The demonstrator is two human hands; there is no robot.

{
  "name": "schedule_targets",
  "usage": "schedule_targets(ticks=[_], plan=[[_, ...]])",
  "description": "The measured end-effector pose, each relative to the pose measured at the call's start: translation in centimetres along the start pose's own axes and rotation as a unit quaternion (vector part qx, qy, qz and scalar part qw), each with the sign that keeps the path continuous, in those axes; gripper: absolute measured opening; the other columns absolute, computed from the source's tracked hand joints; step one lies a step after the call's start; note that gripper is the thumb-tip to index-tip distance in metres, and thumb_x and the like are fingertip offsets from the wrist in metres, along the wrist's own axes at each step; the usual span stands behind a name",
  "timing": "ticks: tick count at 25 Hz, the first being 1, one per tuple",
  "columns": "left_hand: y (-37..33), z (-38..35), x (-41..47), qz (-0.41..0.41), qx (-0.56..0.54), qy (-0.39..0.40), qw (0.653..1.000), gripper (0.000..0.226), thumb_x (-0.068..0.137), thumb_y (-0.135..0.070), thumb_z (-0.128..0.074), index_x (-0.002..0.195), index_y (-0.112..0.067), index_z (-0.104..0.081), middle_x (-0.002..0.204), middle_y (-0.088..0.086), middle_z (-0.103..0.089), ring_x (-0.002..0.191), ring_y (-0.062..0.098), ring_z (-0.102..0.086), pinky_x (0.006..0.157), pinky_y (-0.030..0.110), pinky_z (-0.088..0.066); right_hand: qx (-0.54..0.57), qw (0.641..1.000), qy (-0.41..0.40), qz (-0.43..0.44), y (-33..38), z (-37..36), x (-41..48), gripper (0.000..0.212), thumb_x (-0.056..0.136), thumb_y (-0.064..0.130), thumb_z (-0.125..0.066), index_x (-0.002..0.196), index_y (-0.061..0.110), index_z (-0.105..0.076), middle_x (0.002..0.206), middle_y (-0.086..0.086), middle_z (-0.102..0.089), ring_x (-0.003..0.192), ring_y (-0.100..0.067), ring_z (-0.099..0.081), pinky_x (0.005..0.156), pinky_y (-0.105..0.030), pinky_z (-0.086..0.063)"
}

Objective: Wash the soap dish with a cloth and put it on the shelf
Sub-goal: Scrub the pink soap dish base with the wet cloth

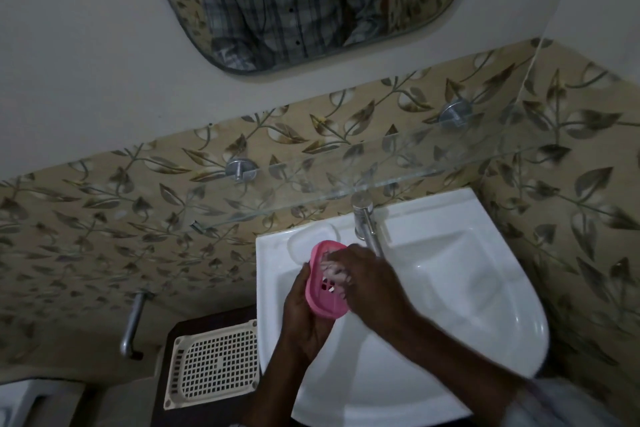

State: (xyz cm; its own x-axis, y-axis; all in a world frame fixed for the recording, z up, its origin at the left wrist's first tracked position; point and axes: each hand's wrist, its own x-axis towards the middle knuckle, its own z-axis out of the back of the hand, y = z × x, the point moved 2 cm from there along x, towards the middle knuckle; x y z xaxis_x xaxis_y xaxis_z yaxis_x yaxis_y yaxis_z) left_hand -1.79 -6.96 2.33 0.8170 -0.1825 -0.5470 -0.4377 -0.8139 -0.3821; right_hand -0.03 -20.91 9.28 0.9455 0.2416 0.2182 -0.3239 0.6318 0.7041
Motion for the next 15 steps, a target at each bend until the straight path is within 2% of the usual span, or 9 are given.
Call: schedule_targets(ticks=[2, 3, 4, 6, 8, 10, 12, 14, 15], plan=[[1.1, -0.5, 0.1, 0.000, 0.010, -0.002, 1.000, 0.051, 0.096, -0.035, -0.048, 0.131, 0.000, -0.059, 0.127, 0.024, -0.062, 0.115, 0.033, -0.063, 0.089, 0.041, -0.059, -0.039, 0.997, -0.041, 0.050, 1.3, -3.0, -0.8, 0.038, 0.064, 0.002, -0.082, 0.100, 0.009, -0.073, 0.095, -0.008, -0.073, 0.087, -0.026, -0.070, 0.076, -0.031, -0.059], [1.2, -0.6, 0.3, -0.013, 0.023, -0.006, 1.000, 0.049, 0.096, -0.033, -0.049, 0.128, 0.000, -0.062, 0.126, 0.025, -0.063, 0.114, 0.033, -0.065, 0.086, 0.041, -0.060, -0.003, 0.998, -0.065, 0.010, 1.2, -3.2, -0.3, 0.034, 0.072, 0.004, -0.077, 0.106, 0.009, -0.072, 0.101, -0.010, -0.072, 0.095, -0.027, -0.068, 0.083, -0.032, -0.057], [1.1, -0.5, 0.4, -0.029, 0.030, -0.006, 0.999, 0.047, 0.095, -0.032, -0.050, 0.123, 0.001, -0.066, 0.122, 0.026, -0.066, 0.109, 0.034, -0.068, 0.082, 0.041, -0.061, 0.033, 0.998, -0.048, -0.032, 0.5, -3.4, 0.2, 0.032, 0.080, 0.007, -0.071, 0.113, 0.009, -0.069, 0.109, -0.010, -0.070, 0.104, -0.027, -0.065, 0.091, -0.033, -0.052], [0.8, 0.1, 0.3, -0.039, 0.027, -0.010, 0.999, 0.047, 0.089, -0.033, -0.053, 0.114, 0.003, -0.070, 0.111, 0.027, -0.071, 0.098, 0.034, -0.073, 0.076, 0.041, -0.062, 0.051, 0.998, 0.044, -0.018, -0.7, -3.7, 0.5, 0.033, 0.087, 0.010, -0.066, 0.119, 0.009, -0.067, 0.118, -0.011, -0.069, 0.111, -0.026, -0.062, 0.101, -0.034, -0.049], [0.5, 0.0, 0.1, -0.043, 0.057, -0.019, 0.997, 0.047, 0.086, -0.033, -0.053, 0.113, 0.003, -0.070, 0.111, 0.027, -0.071, 0.095, 0.035, -0.073, 0.075, 0.043, -0.062, 0.042, 0.996, 0.074, 0.005, -1.2, -3.2, 0.9, 0.028, 0.087, 0.008, -0.064, 0.115, 0.008, -0.068, 0.112, -0.012, -0.070, 0.104, -0.027, -0.065, 0.096, -0.040, -0.052], [0.5, -0.4, 0.1, -0.046, 0.066, -0.010, 0.997, 0.048, 0.084, -0.034, -0.063, 0.114, 0.003, -0.070, 0.114, 0.028, -0.070, 0.098, 0.037, -0.072, 0.078, 0.045, -0.062, 0.040, 0.999, 0.021, 0.009, -1.4, -3.0, 0.5, 0.029, 0.084, 0.005, -0.067, 0.112, 0.008, -0.069, 0.106, -0.012, -0.071, 0.098, -0.027, -0.067, 0.090, -0.038, -0.056], [0.4, -0.6, 0.3, -0.040, 0.056, -0.009, 0.998, 0.056, 0.075, -0.037, -0.076, 0.110, 0.007, -0.071, 0.110, 0.030, -0.070, 0.097, 0.038, -0.072, 0.080, 0.046, -0.061, 0.071, 0.994, 0.073, 0.047, -0.9, -3.0, -0.1, 0.030, 0.075, 0.002, -0.071, 0.104, 0.008, -0.073, 0.100, -0.010, -0.075, 0.090, -0.021, -0.070, 0.082, -0.032, -0.058], [0.2, -0.6, -0.1, -0.039, 0.051, 0.024, 0.998, 0.058, 0.087, -0.040, -0.061, 0.119, 0.008, -0.066, 0.119, 0.030, -0.067, 0.105, 0.038, -0.069, 0.087, 0.047, -0.059, 0.165, 0.978, 0.129, 0.001, -1.9, -1.9, 0.8, 0.021, 0.074, 0.002, -0.071, 0.092, 0.011, -0.077, 0.090, -0.007, -0.078, 0.084, -0.016, -0.073, 0.079, -0.034, -0.060], [0.0, -0.2, -0.3, -0.043, 0.056, 0.029, 0.997, 0.057, 0.093, -0.039, -0.054, 0.127, 0.006, -0.061, 0.124, 0.029, -0.065, 0.110, 0.037, -0.067, 0.091, 0.048, -0.057, 0.217, 0.968, 0.107, -0.068, -3.2, -0.9, 1.6, 0.015, 0.077, 0.004, -0.071, 0.088, 0.014, -0.077, 0.087, -0.005, -0.078, 0.083, -0.017, -0.074, 0.079, -0.038, -0.060]])
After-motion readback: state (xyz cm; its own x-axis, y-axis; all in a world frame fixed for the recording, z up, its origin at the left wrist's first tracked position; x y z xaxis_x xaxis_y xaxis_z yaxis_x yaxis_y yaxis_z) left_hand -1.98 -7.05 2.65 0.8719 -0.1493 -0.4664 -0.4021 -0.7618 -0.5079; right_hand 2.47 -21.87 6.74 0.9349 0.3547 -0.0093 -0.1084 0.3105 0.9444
